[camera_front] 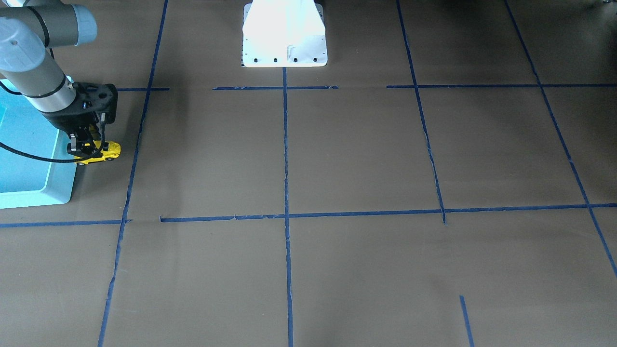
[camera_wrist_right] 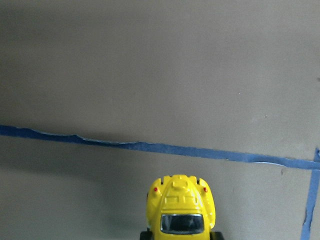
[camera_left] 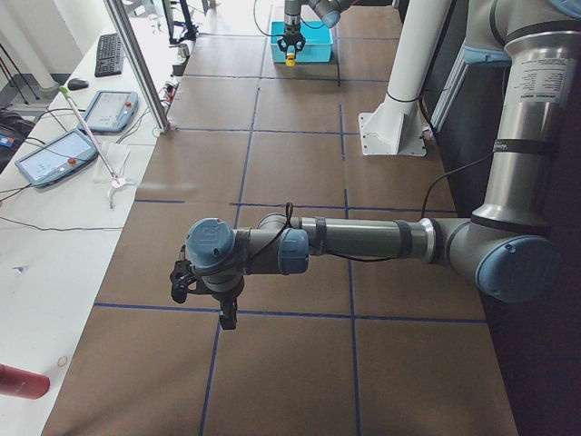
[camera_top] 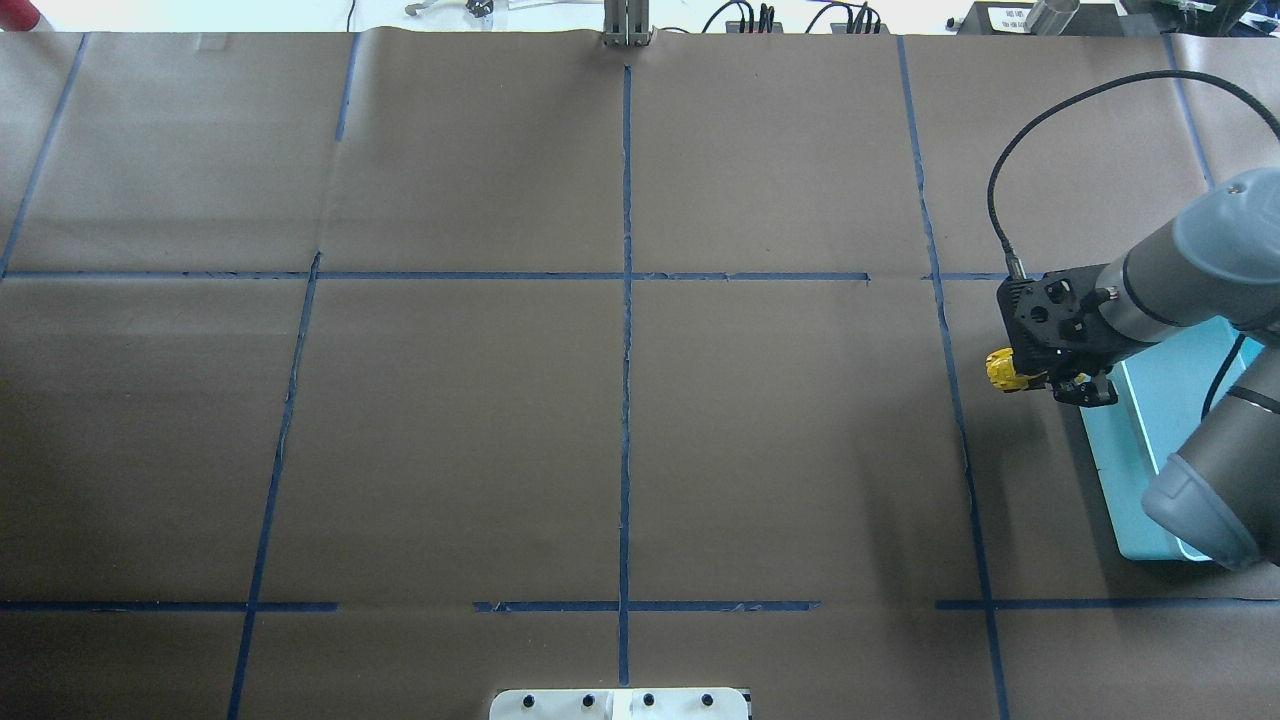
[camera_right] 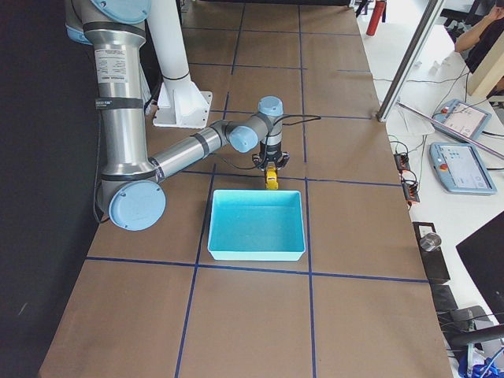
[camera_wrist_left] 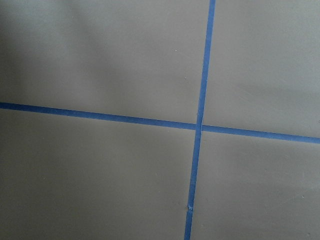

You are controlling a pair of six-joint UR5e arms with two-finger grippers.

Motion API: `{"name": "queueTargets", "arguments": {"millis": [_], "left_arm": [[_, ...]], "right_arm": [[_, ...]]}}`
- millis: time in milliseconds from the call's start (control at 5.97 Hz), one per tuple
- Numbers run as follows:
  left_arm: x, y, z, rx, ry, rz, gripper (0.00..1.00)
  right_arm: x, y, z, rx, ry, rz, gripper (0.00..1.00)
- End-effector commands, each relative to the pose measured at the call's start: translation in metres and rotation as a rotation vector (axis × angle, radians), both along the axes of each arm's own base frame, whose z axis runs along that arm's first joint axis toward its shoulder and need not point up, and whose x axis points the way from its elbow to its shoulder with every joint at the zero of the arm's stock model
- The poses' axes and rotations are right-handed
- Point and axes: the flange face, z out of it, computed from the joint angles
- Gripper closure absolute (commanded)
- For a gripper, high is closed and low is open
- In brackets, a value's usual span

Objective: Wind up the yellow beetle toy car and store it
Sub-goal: 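Carry the car over the bin, lower it inside, open the right gripper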

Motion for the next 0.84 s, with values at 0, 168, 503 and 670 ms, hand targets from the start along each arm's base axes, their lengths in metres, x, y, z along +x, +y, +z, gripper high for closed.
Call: {"name": "queueTargets", "arguments": {"millis": [0, 168, 503, 670], "left_arm": [[0.001, 0.0, 0.0, 0.0, 0.0, 0.001, 0.0], [0.001, 0.0, 0.0, 0.0, 0.0, 0.002, 0.0], [0.001, 0.0, 0.0, 0.0, 0.0, 0.002, 0.0], [0.001, -0.001, -0.002, 0.002, 0.001, 0.0, 0.0]], "right_arm": [[0.076, 0.035, 0.0, -0.03, -0.027, 0.052, 1.0], [0.111, 0.039, 0.014, 0.009, -0.012, 0.014, 1.0], [0.132, 0.047, 0.086, -0.002, 0.084, -0.083, 1.0], [0.129, 0.043, 0.109, -0.034, 0.114, -0.082, 1.0]]}}
